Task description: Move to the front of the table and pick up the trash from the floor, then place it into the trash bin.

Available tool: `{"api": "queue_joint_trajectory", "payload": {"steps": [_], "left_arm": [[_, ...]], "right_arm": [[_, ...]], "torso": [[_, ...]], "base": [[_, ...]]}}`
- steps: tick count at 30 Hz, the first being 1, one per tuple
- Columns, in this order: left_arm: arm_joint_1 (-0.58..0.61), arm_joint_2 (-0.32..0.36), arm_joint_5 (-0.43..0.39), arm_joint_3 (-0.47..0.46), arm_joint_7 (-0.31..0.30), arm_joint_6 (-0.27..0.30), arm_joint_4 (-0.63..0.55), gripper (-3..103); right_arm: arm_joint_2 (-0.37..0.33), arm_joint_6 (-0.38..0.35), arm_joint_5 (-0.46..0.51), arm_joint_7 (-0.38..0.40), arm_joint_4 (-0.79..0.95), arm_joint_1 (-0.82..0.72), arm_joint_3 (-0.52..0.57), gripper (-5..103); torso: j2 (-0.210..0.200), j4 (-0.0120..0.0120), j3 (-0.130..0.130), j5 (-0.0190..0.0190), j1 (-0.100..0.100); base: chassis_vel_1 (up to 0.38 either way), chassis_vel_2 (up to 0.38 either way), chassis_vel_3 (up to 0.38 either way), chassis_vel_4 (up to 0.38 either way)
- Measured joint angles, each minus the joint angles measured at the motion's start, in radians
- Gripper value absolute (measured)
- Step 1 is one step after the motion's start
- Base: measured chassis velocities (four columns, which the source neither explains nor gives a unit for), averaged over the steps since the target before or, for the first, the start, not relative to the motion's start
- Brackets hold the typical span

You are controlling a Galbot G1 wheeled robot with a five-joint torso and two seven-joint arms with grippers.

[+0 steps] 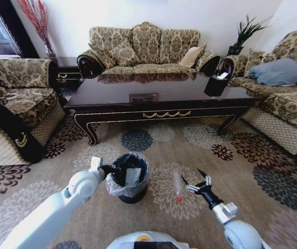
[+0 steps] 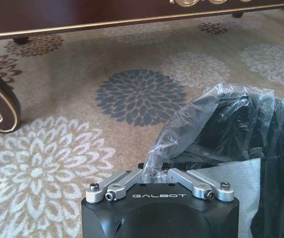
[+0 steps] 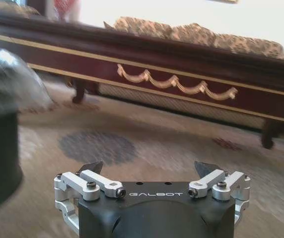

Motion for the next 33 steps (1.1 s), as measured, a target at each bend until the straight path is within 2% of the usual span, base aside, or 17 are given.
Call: {"api": "queue_joint_trajectory", "payload": {"steps": [3,5,11,15,20,26,30,33], "left_arm": [[0.009,0.0,0.001,-0.004,0.009,-0.003,0.003,3],[0.027,0.003,0.009,-0.016,0.018,-0.007,0.009,3],[0.03,-0.002,0.013,-0.016,0.028,-0.01,0.015,3],[0.04,-0.012,0.014,-0.011,0.021,-0.013,0.004,3],[0.048,-0.01,0.017,-0.002,0.019,-0.013,-0.01,3],[0.068,-0.004,0.024,-0.003,0.017,-0.013,-0.023,3],[0.074,-0.003,0.026,-0.003,0.01,-0.013,-0.03,3],[0.077,-0.004,0.026,-0.003,0.001,-0.013,-0.033,3]], "right_arm": [[0.012,0.004,-0.011,0.004,-0.038,0.01,0.0,100],[0.019,0.003,-0.017,0.003,-0.084,0.009,-0.01,100],[0.044,0.001,-0.019,0.004,-0.152,0.017,-0.049,100],[0.058,-0.007,-0.04,0.003,-0.213,0.044,-0.099,100],[0.047,-0.001,-0.046,0.0,-0.28,0.082,-0.156,100],[0.036,-0.007,-0.004,-0.008,-0.316,0.117,-0.215,100],[-0.003,-0.008,0.045,-0.025,-0.358,0.147,-0.268,100],[-0.034,0.007,0.043,-0.043,-0.382,0.161,-0.293,100]], "torso": [[0.0,0.0,0.0,0.0,0.0],[0.0,0.0009,0.0,-0.0002,0.0],[0.0,0.0002,0.0,-0.0003,0.0],[0.0,0.0006,0.0,-0.0001,0.0],[0.0,0.0005,0.0,-0.0001,0.0],[0.0,0.0006,0.0,-0.0001,0.0],[0.0,0.0006,0.0,0.0,0.0],[0.0,0.0005,0.0,-0.0002,0.0]], "base": [[0.0,0.0,0.0,0.0],[0.0,0.0,0.0,0.0],[0.0,0.0,0.0,0.0],[0.0,0.0,0.0,0.0],[0.0,0.0,0.0,0.0],[0.0,0.0,0.0,0.0],[0.0,0.0,0.0,0.0],[0.0,0.0,0.0,0.0]]}}
